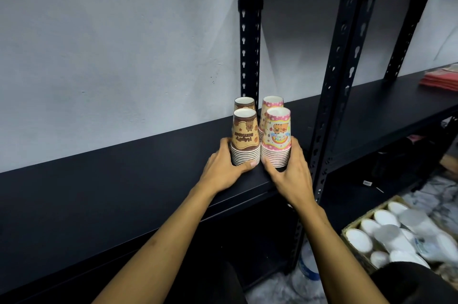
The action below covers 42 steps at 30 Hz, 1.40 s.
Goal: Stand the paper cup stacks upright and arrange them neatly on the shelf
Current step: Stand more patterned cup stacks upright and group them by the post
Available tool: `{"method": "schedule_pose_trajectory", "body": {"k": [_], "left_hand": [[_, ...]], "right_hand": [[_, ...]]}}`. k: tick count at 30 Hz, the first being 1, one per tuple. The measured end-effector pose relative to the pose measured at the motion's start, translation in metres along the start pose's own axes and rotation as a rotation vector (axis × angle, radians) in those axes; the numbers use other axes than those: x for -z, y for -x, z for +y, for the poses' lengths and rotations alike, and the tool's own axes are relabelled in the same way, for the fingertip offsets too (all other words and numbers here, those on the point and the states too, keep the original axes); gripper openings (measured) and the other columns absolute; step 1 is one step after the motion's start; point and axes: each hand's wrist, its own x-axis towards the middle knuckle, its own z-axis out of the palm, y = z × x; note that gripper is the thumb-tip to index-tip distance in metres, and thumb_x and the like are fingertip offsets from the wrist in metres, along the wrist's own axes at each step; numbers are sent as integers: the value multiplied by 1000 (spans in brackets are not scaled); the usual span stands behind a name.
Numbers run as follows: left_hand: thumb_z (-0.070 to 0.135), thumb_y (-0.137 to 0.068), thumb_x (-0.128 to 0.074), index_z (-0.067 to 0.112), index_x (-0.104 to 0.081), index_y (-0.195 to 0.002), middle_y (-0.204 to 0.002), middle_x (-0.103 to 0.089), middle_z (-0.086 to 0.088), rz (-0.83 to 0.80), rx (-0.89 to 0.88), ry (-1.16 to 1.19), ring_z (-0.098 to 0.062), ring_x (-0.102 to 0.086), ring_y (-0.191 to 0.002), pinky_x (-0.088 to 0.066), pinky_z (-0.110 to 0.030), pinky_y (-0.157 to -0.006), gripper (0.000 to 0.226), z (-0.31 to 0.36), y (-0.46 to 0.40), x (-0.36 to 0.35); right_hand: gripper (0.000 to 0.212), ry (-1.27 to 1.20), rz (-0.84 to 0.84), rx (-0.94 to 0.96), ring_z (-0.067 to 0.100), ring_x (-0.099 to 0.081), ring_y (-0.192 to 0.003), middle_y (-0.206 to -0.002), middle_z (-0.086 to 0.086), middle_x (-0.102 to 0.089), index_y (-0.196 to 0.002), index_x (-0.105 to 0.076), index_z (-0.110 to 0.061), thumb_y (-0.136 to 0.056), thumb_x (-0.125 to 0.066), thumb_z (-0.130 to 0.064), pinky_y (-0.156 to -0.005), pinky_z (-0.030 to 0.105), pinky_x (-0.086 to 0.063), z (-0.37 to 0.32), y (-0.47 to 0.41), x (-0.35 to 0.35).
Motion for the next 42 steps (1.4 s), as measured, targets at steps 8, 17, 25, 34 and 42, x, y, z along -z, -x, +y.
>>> {"method": "schedule_pose_trajectory", "body": {"k": [8,17,25,34,42], "left_hand": [[62,-74,-77,26,-39,-139,-142,-58,4,-2,-16,-10,-22,-56,-128,-49,-46,-103,84,0,1,1],[62,-74,-76,26,-38,-139,-141,-58,4,-9,-3,-27,-23,-57,-127,-50,-47,-102,84,2,2,1],[65,-72,-76,28,-39,-138,-141,-59,4,-16,15,-33,-23,-57,-127,-50,-48,-102,84,1,2,2],[73,-70,-72,20,-37,-141,-144,-55,-3,-12,63,-161,-27,-54,-130,-49,-47,-102,95,4,4,2],[77,-89,-40,8,-17,-159,-168,-14,-11,-36,107,-485,-25,-9,-156,-10,-42,-127,101,2,28,-2]], "right_hand": [[86,-19,-23,8,18,-54,-129,-146,-5,-50,-150,-28,-27,-83,-69,-63,-102,50,-50,-5,1,5],[84,0,-18,8,19,-54,-128,-145,-3,-50,-150,-29,-27,-84,-70,-58,-101,49,-51,-12,3,8],[80,5,-27,1,18,-54,-127,-143,-6,-51,-148,-30,-28,-85,-72,-55,-101,48,-51,-15,5,10],[102,50,-78,-82,27,-41,-143,-161,7,-34,-160,-8,-19,-87,-69,-57,-113,46,-41,-20,9,12],[91,208,-40,-83,25,-16,-154,-167,15,-17,-159,-11,-5,-95,-59,-49,-123,38,-22,-26,36,10]]}}
